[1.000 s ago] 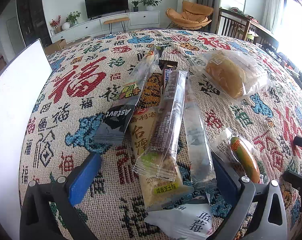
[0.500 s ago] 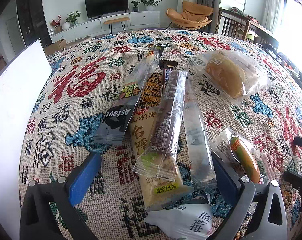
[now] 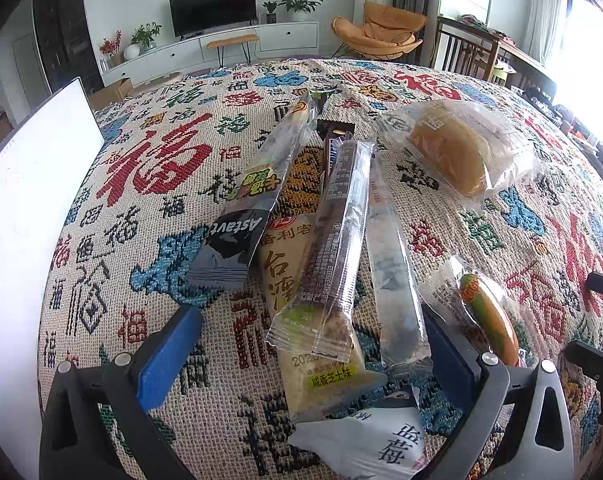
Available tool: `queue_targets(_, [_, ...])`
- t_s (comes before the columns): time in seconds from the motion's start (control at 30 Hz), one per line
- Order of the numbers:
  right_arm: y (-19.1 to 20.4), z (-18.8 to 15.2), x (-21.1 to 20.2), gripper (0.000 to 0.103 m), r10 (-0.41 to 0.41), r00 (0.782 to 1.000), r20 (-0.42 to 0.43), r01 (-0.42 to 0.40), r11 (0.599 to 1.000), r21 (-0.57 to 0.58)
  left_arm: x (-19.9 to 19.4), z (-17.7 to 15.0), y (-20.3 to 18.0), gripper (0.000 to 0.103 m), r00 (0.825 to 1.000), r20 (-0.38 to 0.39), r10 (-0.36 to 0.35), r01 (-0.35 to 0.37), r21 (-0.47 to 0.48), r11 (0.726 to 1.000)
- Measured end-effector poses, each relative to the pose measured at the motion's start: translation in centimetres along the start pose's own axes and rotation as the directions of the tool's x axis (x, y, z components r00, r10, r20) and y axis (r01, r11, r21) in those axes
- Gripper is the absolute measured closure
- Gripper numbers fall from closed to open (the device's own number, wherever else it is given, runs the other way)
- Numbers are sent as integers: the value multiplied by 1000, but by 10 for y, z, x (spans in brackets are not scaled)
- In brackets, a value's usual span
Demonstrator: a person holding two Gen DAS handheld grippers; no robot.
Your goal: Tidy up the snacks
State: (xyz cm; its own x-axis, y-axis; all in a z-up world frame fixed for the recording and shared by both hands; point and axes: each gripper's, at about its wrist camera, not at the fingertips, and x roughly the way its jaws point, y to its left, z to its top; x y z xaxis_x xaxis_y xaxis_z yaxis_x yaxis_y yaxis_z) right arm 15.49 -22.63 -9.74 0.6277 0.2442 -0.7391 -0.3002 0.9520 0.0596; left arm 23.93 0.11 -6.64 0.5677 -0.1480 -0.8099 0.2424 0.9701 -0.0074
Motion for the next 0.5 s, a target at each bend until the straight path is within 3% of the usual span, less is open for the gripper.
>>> queue_targets(0.5, [0,0,0,13,-1,1000,-1,1,1000,1,0,0,0,0,1000,0,0,0,0,1000])
